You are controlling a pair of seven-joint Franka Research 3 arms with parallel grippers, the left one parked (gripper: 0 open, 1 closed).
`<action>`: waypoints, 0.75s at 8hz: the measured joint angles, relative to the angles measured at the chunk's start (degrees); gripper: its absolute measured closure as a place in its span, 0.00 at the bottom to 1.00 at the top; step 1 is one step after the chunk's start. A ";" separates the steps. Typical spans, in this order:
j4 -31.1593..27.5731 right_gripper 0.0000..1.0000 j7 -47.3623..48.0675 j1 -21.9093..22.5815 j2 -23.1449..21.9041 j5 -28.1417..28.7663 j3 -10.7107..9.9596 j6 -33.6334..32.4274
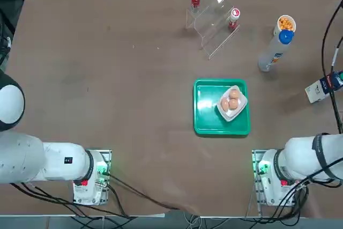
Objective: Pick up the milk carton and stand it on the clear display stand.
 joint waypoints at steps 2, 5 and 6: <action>-3.55 0.01 4.48 -3.20 0.06 -0.83 -0.14 1.39; -10.65 0.00 7.66 -9.23 -0.27 -0.87 -0.28 8.50; -13.73 0.00 7.95 -11.05 -1.12 -0.88 -0.32 11.36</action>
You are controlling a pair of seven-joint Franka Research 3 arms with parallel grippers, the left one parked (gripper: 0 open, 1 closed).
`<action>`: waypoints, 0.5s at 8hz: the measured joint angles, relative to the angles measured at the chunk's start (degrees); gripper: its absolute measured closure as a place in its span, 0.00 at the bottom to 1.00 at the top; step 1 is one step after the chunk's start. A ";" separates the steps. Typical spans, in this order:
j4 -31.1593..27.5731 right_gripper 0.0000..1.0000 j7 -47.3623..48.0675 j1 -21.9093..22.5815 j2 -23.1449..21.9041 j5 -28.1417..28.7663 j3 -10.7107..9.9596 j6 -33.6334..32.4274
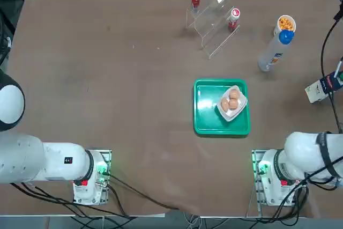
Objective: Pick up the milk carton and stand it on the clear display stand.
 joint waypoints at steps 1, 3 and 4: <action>-3.39 0.00 0.12 -1.89 -1.36 0.00 -0.01 2.53; -9.03 0.00 0.18 -5.73 -3.56 0.00 -0.06 6.36; -11.30 0.00 0.18 -7.35 -3.88 0.00 -0.07 8.49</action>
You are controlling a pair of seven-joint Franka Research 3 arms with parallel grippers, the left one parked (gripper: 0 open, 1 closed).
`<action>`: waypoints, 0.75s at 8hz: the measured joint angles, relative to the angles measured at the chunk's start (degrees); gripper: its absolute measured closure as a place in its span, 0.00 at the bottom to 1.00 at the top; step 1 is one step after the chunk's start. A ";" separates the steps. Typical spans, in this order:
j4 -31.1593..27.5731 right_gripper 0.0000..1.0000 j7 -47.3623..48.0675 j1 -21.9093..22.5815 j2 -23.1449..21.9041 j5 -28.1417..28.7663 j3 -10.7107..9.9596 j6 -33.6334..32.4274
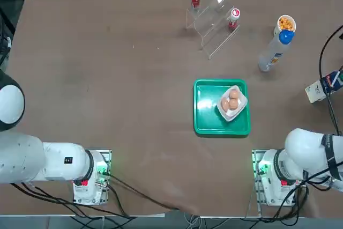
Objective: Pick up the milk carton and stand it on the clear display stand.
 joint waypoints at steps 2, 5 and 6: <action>-4.54 0.00 -0.39 -3.22 -0.02 0.00 0.01 4.56; -7.85 0.01 -8.02 -8.29 0.11 -0.02 0.02 6.32; -8.12 0.00 -9.54 -9.82 0.34 -0.02 0.00 6.41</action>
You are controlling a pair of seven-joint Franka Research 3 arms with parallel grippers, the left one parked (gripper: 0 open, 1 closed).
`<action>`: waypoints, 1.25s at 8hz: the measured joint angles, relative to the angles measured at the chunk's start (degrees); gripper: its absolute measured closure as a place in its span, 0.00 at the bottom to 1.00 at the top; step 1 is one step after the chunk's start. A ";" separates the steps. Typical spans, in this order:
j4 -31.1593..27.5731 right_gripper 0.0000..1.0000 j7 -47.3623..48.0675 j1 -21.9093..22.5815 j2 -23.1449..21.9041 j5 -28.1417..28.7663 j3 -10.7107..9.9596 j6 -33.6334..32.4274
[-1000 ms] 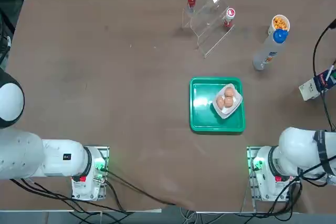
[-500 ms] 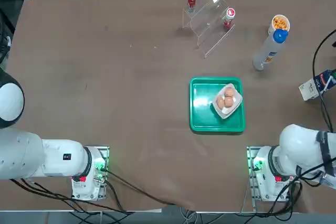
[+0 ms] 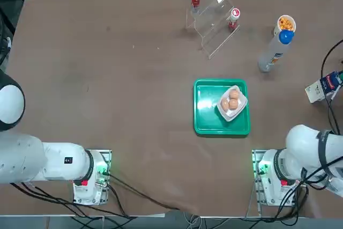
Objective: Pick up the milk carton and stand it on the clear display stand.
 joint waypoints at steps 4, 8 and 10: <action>-2.14 0.00 -1.05 -0.80 0.87 0.02 0.12 2.31; -2.35 0.01 -6.43 -1.01 0.93 1.14 -0.13 2.38; -2.37 0.01 -6.78 -1.10 0.94 3.13 -0.30 2.42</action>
